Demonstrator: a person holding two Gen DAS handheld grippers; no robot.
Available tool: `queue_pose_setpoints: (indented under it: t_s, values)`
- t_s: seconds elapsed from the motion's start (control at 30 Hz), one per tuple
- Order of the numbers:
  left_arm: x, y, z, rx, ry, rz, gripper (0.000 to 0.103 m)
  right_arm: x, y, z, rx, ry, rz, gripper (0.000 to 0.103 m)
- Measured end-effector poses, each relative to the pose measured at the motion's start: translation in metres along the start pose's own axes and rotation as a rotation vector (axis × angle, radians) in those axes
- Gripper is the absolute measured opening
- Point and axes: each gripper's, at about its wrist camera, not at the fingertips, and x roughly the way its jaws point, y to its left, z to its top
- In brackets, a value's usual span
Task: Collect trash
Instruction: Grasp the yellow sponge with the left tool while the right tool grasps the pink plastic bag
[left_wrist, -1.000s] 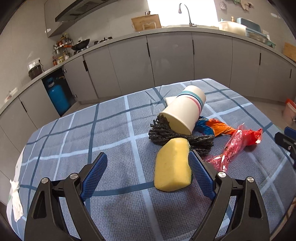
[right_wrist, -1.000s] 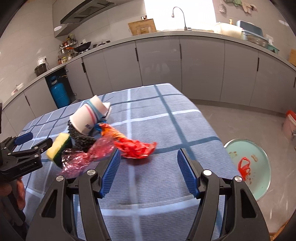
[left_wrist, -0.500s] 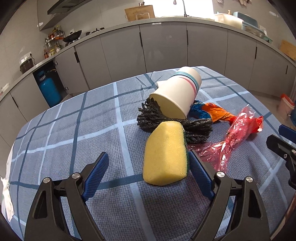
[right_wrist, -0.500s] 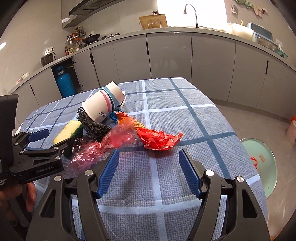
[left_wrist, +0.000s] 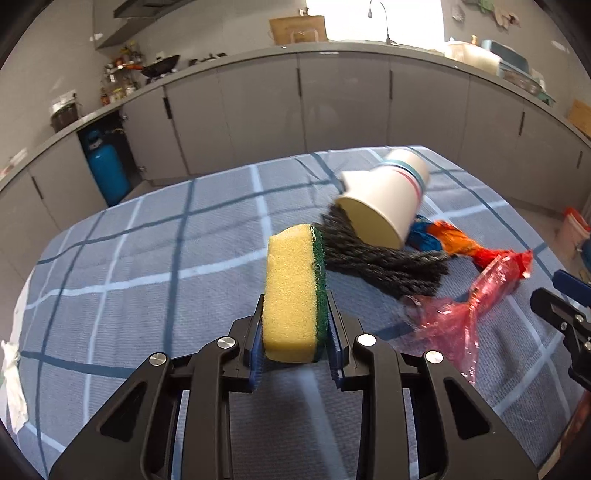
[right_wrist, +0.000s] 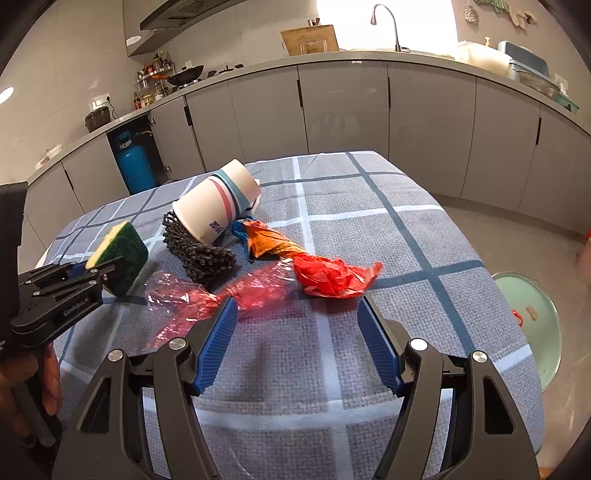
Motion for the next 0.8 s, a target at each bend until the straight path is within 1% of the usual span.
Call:
queue_pose_setpoints:
  t_s: [0.17,0.27,0.53,0.57,0.6,0.63,0.67,0.7,0.73,0.77,0.8]
  values:
    - [0.001,0.016,-0.003,-0.049,0.003,0.056,0.029,0.009,0.018,0.007,-0.012,0.011,0.018,0.067]
    - [0.002,0.022,-0.009,-0.067,0.004,0.089,0.029,0.017,0.031,0.009,-0.017,0.033,0.027,0.067]
    - [0.0,0.027,-0.022,-0.066,0.014,0.091,0.029,0.033,0.054,0.001,-0.009,0.1,0.067,0.066]
    - [0.0,0.027,-0.023,-0.064,0.015,0.09,0.029,0.034,0.055,-0.002,-0.009,0.113,0.071,0.062]
    - [0.0,0.026,-0.023,-0.065,0.015,0.089,0.029,0.037,0.055,-0.004,-0.005,0.133,0.08,0.055]
    - [0.0,0.026,-0.023,-0.065,0.017,0.088,0.029,0.038,0.055,-0.007,-0.002,0.146,0.089,0.052]
    - [0.0,0.026,-0.024,-0.065,0.018,0.086,0.029,0.04,0.055,-0.01,-0.003,0.161,0.102,0.042]
    - [0.0,0.026,-0.024,-0.063,0.018,0.084,0.029,0.04,0.056,-0.011,-0.007,0.168,0.109,0.029]
    - [-0.001,0.025,-0.023,-0.062,0.017,0.084,0.029,0.04,0.057,-0.014,-0.019,0.174,0.117,0.024]
    - [-0.002,0.025,-0.023,-0.061,0.014,0.084,0.029,0.039,0.058,-0.016,-0.029,0.177,0.124,0.014]
    - [-0.005,0.025,-0.024,-0.059,0.009,0.083,0.029,0.037,0.059,-0.018,-0.038,0.182,0.134,0.012]
